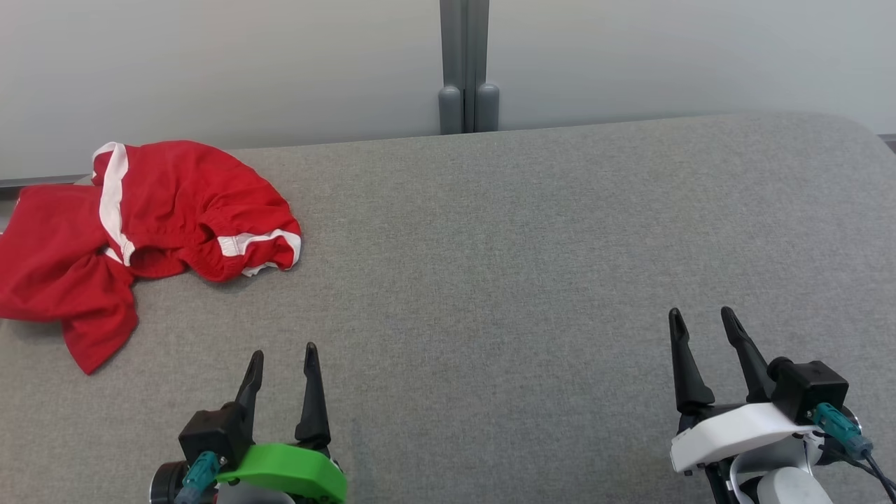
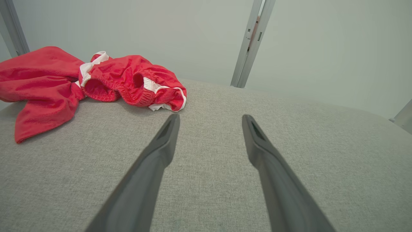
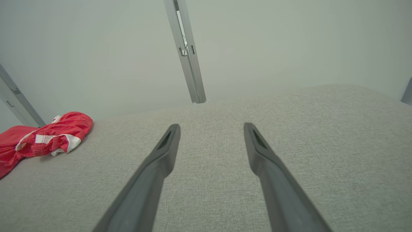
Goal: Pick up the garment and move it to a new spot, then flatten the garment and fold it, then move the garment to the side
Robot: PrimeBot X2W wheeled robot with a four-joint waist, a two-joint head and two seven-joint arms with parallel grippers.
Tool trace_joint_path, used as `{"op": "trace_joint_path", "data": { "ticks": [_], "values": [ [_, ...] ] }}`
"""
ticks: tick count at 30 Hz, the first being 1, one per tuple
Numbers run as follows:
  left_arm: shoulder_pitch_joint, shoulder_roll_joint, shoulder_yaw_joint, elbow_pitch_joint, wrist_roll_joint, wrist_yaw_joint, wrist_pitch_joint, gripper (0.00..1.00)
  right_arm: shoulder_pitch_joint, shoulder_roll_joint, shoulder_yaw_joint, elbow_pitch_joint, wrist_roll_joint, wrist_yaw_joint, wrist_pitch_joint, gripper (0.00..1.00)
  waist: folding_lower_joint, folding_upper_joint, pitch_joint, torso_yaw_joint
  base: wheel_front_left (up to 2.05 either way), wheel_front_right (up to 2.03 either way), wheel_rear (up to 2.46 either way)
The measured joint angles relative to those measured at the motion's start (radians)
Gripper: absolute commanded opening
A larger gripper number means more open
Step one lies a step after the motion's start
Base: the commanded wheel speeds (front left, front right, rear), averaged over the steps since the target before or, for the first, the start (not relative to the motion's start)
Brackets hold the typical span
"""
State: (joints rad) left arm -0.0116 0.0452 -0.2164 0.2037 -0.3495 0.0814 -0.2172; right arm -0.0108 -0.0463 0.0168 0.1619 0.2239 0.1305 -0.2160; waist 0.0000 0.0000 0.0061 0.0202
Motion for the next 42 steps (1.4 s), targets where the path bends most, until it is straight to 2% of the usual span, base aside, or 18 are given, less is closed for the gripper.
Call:
{"op": "trace_joint_path", "data": {
  "ticks": [24, 42],
  "values": [
    [0.0, 0.001, -0.033, 0.012, 0.134, 0.025, -0.044, 1.0, 0.002, -0.002, 0.011, 0.004, -0.184, 0.0, -0.046, 1.0, 0.0, 0.0, -0.001, 0.006, 0.0, 0.0, 0.0],
    [0.0, 0.002, -0.036, 0.025, 0.133, 0.021, -0.047, 1.0, 0.003, -0.002, 0.002, 0.005, -0.187, 0.0, -0.047, 1.0, 0.0, 0.0001, -0.006, 0.009, 0.0, 0.0, 0.0]
  ]
}}
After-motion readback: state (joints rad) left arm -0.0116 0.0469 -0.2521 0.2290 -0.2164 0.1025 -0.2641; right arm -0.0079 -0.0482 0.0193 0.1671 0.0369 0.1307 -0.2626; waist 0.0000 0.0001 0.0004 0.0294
